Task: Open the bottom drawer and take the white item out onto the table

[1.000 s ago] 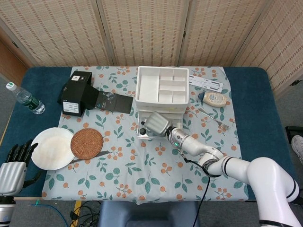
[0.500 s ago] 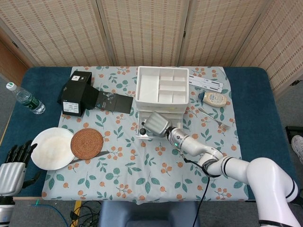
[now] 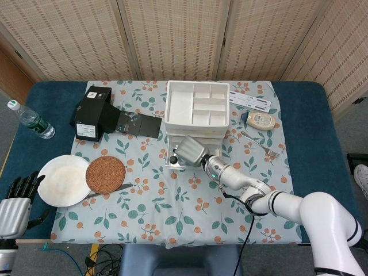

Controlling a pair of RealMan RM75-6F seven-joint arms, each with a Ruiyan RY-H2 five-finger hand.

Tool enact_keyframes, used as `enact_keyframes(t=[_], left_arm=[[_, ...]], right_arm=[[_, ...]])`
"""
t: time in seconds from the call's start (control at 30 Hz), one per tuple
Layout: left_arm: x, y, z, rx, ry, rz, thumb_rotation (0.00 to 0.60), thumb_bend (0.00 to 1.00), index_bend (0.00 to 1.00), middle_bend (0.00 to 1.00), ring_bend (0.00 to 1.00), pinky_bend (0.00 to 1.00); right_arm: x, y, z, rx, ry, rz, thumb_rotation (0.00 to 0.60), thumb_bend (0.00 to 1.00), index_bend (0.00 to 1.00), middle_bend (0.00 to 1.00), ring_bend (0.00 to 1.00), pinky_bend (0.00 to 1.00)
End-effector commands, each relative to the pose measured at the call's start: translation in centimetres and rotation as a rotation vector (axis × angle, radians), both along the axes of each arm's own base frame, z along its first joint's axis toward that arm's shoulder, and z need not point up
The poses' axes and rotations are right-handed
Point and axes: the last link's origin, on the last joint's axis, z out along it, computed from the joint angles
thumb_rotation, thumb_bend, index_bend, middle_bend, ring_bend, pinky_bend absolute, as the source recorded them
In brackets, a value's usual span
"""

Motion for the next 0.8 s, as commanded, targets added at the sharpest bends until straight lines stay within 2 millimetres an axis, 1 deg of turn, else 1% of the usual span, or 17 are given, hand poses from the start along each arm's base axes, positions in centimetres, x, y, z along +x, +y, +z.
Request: enact_keyframes(t=[0.03, 0.27, 0.37, 0.53, 0.67, 0.8], left_arm=[[0.0, 0.0, 0.0, 0.0, 0.0, 0.0, 0.6, 0.26, 0.1, 0.07, 0.1, 0.06], [0.0, -0.1, 0.1, 0.001, 0.001, 0.001, 0.6, 0.25, 0.1, 0.07, 0.1, 0.06], [0.0, -0.1, 0.0, -0.001, 0.002, 0.002, 0.6, 0.25, 0.1, 0.07, 0.1, 0.06], [0.0, -0.1, 0.0, -0.001, 0.002, -0.001, 0.6, 0.25, 0.1, 0.07, 0.1, 0.06], [0.1, -0.1, 0.0, 0.0, -0.001, -0.005, 0.6, 0.25, 0.1, 0.07, 0.1, 0.06], [0.3, -0.1, 0.1, 0.002, 0.0, -0.014, 0.6, 0.25, 0.1, 0.07, 0.1, 0.06]], right_arm=[[0.0, 0.0, 0.0, -0.004, -0.004, 0.0, 0.6, 0.4, 0.47, 0.78, 0.97, 1.0], [-0.2, 0.1, 0.0, -0.007, -0.007, -0.002, 0.6, 0.41, 0.49, 0.78, 0.97, 1.0], [0.0, 0.0, 0.3, -0.013, -0.02, -0.003, 0.6, 0.41, 0.49, 0.78, 0.97, 1.0], [-0.1, -0.1, 1.5, -0.034, -0.044, -0.006, 0.6, 0.41, 0.49, 0.79, 0.97, 1.0], [-0.3, 0.1, 2.6, -0.048, -0.06, 0.0, 0.6, 0.41, 0.49, 0.79, 0.97, 1.0], [-0.4, 0.7, 4.4, -0.068, -0.096, 0.003, 0.6, 0.41, 0.49, 0.79, 0.97, 1.0]])
